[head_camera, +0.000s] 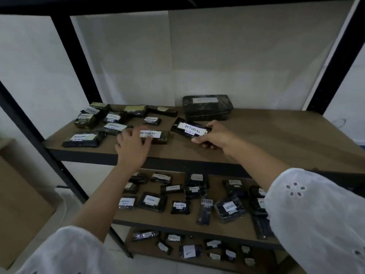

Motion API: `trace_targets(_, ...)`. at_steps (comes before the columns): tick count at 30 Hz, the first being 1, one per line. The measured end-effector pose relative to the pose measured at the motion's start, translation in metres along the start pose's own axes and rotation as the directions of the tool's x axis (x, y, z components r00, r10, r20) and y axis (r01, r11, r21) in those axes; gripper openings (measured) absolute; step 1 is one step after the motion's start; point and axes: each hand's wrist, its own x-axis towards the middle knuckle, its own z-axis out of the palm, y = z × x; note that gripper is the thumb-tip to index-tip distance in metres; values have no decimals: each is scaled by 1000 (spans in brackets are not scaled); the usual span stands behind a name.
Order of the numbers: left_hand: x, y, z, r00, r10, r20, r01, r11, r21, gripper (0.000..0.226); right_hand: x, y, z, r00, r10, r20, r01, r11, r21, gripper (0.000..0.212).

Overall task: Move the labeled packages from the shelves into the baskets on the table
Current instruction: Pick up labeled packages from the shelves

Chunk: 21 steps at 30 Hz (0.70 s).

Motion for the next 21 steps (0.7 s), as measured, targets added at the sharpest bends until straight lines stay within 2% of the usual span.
trace_targets(2, 13, -2, 2, 985, -165, 53, 159, 982, 104, 47, -2, 0, 3, 1000, 18, -10, -16, 988, 154, 61)
trace_targets(4, 23, -3, 2, 963, -251, 96, 239, 963, 126, 51, -4, 1, 7, 1000, 16, -7, -14, 963, 270, 63)
trace_targets(8, 31, 1, -2, 966, -234, 109, 220, 967, 127, 51, -8, 2, 11, 999, -16, 30, 1, 904, 427, 57)
trace_targets(11, 24, 6, -5, 984, -139, 113, 150, 984, -95, 53, -12, 3, 9, 998, -38, 49, 10, 881, 473, 53)
trace_targets(13, 16, 10, -5, 996, -74, 52, 84, 970, -226, 49, -16, 5, 7, 998, -44, 55, 9, 850, 527, 48)
trace_targets(15, 8, 16, -7, 997, -83, -1, 77, 930, -359, 45, -22, 8, 2, 997, -51, 59, 7, 815, 579, 46)
trace_targets(21, -39, 54, -20, 966, -257, 35, 191, 609, -770, 37, -59, 25, -34, 989, -99, 113, -6, 725, 689, 41)
